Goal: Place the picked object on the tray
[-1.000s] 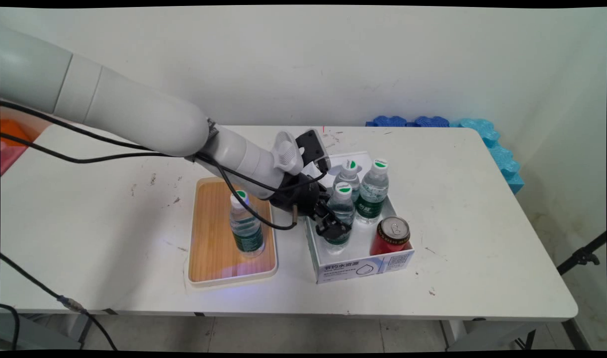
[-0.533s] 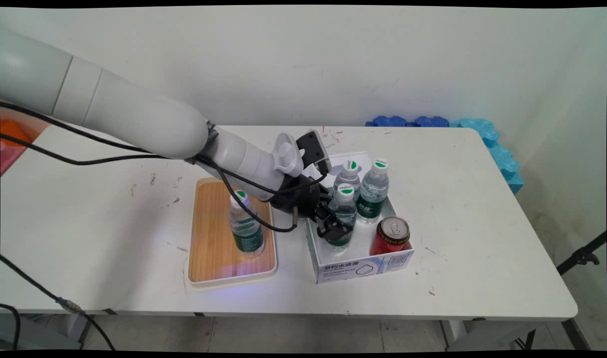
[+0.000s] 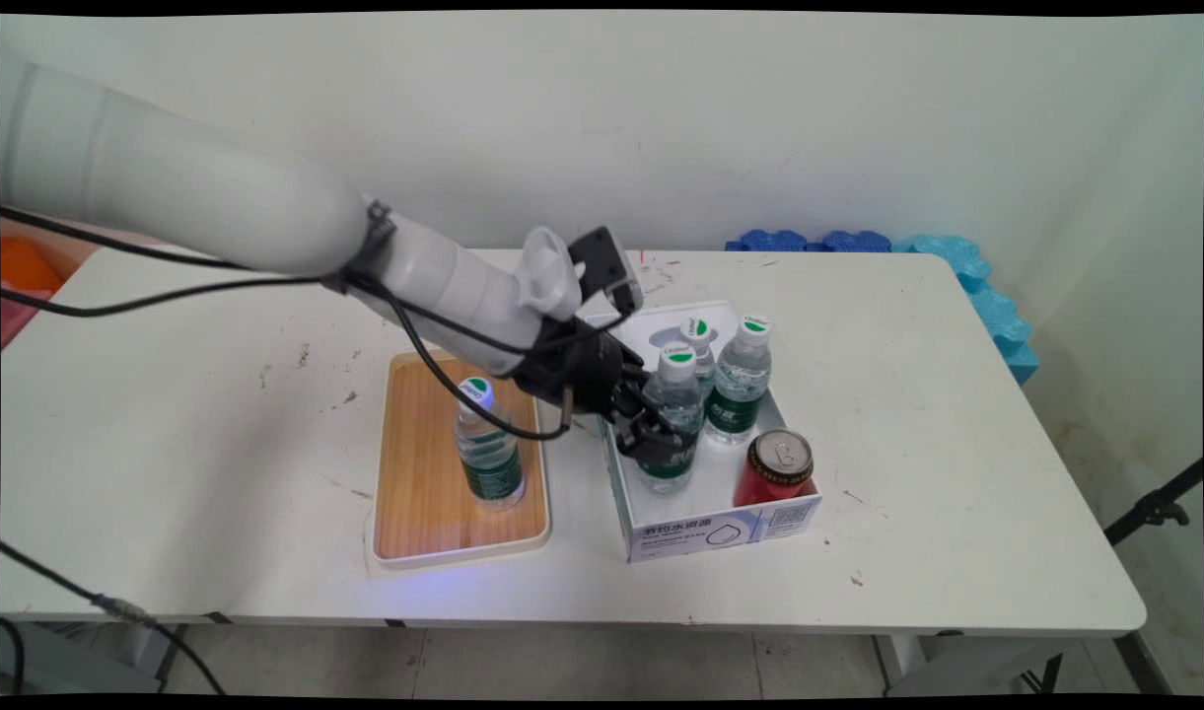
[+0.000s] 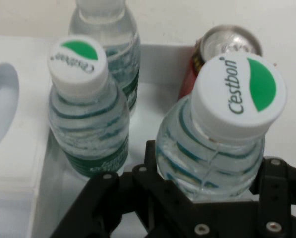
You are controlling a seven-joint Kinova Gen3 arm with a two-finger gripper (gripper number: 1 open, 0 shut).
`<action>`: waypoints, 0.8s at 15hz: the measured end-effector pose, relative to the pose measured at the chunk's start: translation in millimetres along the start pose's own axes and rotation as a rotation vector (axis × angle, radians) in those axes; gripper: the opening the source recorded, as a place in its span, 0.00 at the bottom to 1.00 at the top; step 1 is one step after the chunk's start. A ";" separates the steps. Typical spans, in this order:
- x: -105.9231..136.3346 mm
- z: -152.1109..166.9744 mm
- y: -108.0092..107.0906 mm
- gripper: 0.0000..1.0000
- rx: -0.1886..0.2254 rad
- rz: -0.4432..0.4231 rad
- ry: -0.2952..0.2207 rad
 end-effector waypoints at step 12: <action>68.8 -125.7 -36.7 0.00 0.008 -0.023 0.039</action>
